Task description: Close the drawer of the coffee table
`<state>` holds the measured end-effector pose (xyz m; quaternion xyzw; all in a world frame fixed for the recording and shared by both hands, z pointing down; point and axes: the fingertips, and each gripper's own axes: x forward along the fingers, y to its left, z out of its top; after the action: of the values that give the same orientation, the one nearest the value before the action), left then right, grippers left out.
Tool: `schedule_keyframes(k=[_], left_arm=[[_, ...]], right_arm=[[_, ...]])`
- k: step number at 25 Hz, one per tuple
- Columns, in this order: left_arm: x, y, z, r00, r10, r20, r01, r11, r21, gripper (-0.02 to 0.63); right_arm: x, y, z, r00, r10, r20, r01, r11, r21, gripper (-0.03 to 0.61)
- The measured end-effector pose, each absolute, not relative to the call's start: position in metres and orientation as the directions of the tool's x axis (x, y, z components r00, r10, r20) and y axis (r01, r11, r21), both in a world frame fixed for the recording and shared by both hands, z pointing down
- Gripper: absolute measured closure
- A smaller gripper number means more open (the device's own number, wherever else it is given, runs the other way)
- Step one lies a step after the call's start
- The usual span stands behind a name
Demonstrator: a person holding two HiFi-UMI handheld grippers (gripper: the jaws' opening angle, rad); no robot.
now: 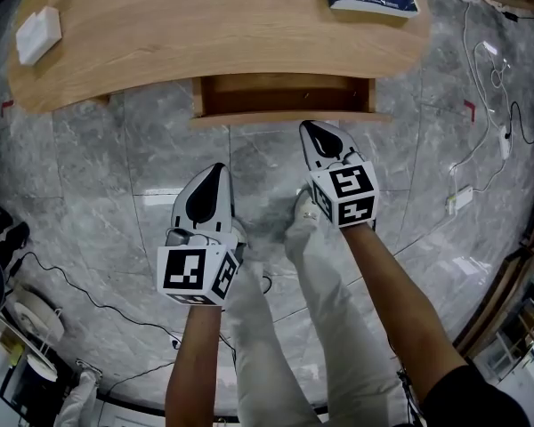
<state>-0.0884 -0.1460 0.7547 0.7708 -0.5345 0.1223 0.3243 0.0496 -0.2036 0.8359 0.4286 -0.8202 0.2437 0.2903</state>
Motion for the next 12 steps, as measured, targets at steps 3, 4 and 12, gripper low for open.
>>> schedule_keyframes(k=[3,4,12], left_arm=[[-0.0857,-0.1477,0.7547,0.406,-0.743,0.533,-0.901,-0.226,0.371,0.615],[-0.0848,-0.1484,0.7541,0.408,-0.743,0.531,-0.9,-0.228,0.373,0.615],[-0.0845,-0.1497,0.7557,0.409,-0.742,0.532,-0.899,-0.226,0.376,0.615]], right_arm=[[0.0502,-0.2034,0.8364,-0.466,-0.559,0.686,-0.842,0.519,-0.149,0.568],[0.0501,-0.2031,0.8367,-0.466,-0.558,0.687,-0.841,0.52,-0.148,0.568],[0.0439,-0.2039,0.8428,-0.48,-0.528,0.701,-0.827,0.538,-0.162,0.568]])
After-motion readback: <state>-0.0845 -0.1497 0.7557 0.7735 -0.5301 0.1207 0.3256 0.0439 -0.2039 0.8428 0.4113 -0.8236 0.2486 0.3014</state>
